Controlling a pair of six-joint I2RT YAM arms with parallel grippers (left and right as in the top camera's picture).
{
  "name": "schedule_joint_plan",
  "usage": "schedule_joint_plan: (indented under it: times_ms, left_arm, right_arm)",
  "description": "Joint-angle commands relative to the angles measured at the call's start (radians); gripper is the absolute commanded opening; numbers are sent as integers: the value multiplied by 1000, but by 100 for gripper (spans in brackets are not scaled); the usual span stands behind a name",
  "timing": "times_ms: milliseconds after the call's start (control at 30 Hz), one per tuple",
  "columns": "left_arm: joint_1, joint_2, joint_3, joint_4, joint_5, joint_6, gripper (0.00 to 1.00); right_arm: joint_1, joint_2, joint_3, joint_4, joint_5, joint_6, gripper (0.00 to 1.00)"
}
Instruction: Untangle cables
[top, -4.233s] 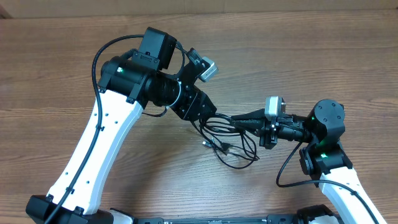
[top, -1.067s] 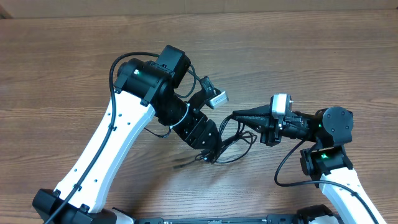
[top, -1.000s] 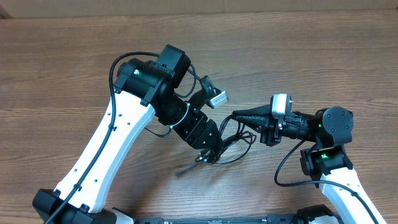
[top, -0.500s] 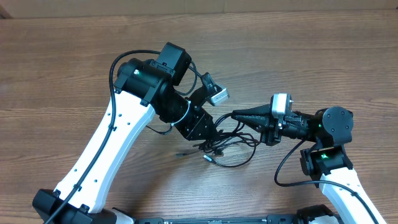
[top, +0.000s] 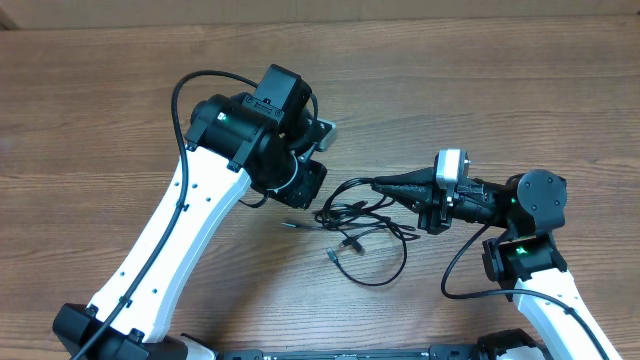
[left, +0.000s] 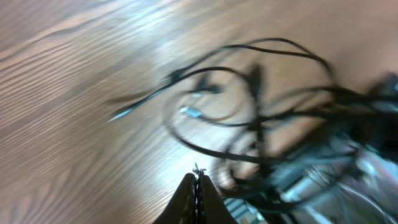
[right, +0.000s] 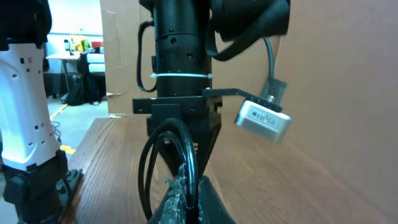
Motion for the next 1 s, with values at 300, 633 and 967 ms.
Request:
schedule_joint_plan:
  times_ms: [300, 633, 967]
  left_arm:
    - [19, -13, 23, -16, 76, -15, 25]
    - [19, -13, 23, -15, 326, 169, 88]
    - [19, -13, 23, -10, 327, 182, 90]
  right_arm:
    - [-1, -3, 10, -20, 18, 3, 4]
    - [-1, -3, 10, 14, 5, 8, 4]
    - [-1, -3, 10, 18, 5, 8, 4]
